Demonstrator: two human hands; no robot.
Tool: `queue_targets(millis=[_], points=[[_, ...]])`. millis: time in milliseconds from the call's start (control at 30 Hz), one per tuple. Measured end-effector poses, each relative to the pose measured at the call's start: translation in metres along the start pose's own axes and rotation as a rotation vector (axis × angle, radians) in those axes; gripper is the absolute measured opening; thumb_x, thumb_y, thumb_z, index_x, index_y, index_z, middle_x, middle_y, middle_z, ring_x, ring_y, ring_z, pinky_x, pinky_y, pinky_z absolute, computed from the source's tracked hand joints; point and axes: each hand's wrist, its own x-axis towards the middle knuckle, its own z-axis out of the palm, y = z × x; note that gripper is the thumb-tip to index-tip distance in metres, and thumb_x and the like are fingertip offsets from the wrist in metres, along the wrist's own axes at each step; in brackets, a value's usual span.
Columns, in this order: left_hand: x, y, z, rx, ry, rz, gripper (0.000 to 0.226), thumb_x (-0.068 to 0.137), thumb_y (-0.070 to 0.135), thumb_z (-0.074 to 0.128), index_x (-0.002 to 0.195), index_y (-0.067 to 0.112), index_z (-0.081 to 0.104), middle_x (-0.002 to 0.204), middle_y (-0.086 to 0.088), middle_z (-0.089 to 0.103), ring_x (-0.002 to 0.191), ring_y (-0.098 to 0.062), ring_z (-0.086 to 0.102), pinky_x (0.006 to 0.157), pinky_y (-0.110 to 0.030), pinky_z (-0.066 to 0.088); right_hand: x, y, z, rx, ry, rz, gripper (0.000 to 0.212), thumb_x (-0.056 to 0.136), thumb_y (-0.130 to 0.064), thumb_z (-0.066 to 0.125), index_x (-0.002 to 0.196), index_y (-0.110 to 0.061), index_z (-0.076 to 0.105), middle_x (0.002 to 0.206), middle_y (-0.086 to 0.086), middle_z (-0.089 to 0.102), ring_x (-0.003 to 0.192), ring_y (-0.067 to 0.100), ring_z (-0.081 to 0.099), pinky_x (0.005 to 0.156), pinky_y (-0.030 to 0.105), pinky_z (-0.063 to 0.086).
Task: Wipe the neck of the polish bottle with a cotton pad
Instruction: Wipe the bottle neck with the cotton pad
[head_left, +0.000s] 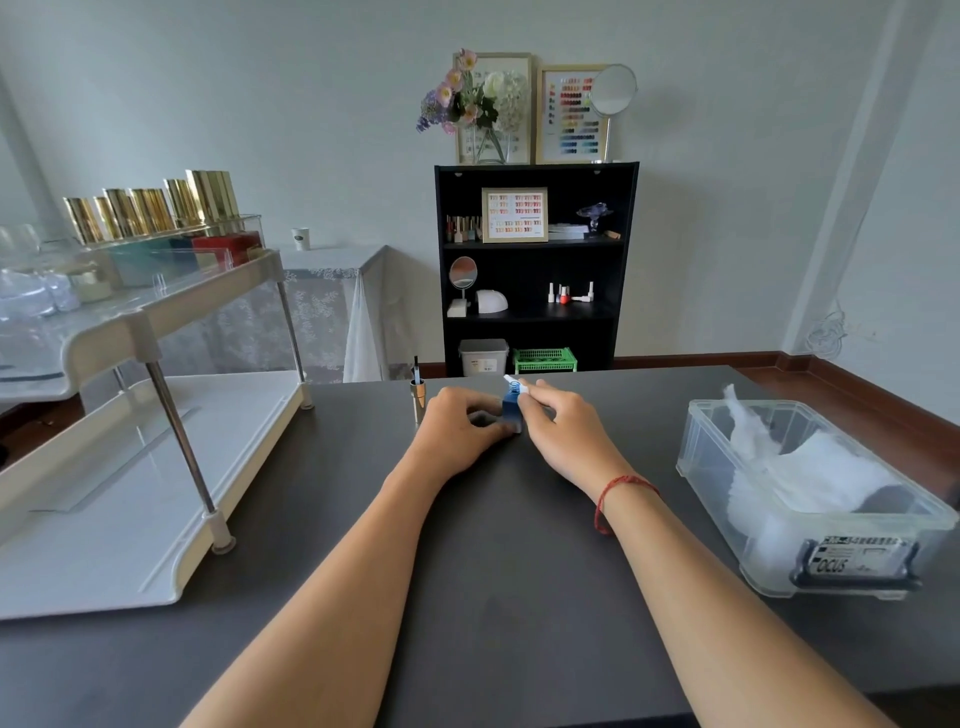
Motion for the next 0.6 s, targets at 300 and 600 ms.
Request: queue_targets(millis=[300,600], points=[[0.0026,0.0011,0.0052,-0.016,-0.143,0.062,0.047,0.091,0.016,0.062,0.137,0.02,0.052,0.132,0.001,0.06,0.125,-0.015,0.053,0.107,-0.031,0.041,0.0017,0.0046,-0.0025,0.05,-0.025,0.022,0.04,0.096,-0.039,0.043,0.133,-0.027,0.053,0.15,-0.002,0.039,0.131,0.015,0.044,0.093,0.02,0.032],[0.0076,-0.0039,0.0092,0.069,0.033,0.037,0.029,0.084,0.024,0.071,0.113,0.02,0.07,0.101,0.0,0.073,0.095,-0.015,0.065,0.092,-0.033,0.053,-0.0017,0.0029,0.0013,0.017,-0.028,0.002,0.041,0.096,-0.036,0.044,0.134,-0.024,0.052,0.153,-0.001,0.034,0.137,0.021,0.037,0.104,0.027,0.032]])
